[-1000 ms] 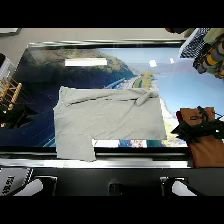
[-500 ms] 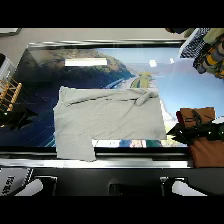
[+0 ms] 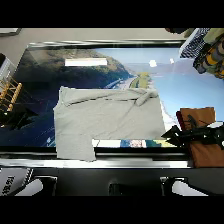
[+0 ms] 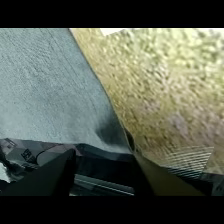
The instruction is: Fold the clothes and pants, and hang the long-sleeved shirts on hangers.
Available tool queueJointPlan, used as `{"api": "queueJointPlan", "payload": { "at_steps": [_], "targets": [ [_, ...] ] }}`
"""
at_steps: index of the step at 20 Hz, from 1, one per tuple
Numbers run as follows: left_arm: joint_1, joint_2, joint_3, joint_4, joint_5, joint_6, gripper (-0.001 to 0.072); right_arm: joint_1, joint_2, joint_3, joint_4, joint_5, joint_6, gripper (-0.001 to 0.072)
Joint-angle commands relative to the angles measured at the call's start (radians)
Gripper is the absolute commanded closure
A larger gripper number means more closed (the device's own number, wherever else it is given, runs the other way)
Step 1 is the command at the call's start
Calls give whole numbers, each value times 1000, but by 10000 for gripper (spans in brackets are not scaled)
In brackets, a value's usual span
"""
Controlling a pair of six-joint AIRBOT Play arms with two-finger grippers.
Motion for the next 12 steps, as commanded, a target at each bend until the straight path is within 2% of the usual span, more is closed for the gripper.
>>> {"api": "queueJointPlan", "payload": {
  "at_steps": [1, 3, 8, 11, 12],
  "targets": [
    [2, 2, -1, 26, -19, 2, 233, 1, -2, -26, 35, -97, -40, 316],
    [4, 17, -13, 97, -19, 4, 233, 1, -2, -26, 49, -120, -40, 349],
    [80, 91, -188, 99, 27, 53, 233, 1, -2, -26, 49, -147, -56, 364],
    [97, 93, -281, 40, 38, 124, 233, 1, -2, -26, 65, -114, -109, 597],
    [95, 93, -300, 34, 51, 132, 233, 1, -2, -26, 68, -110, -119, 649]
  ]
}}
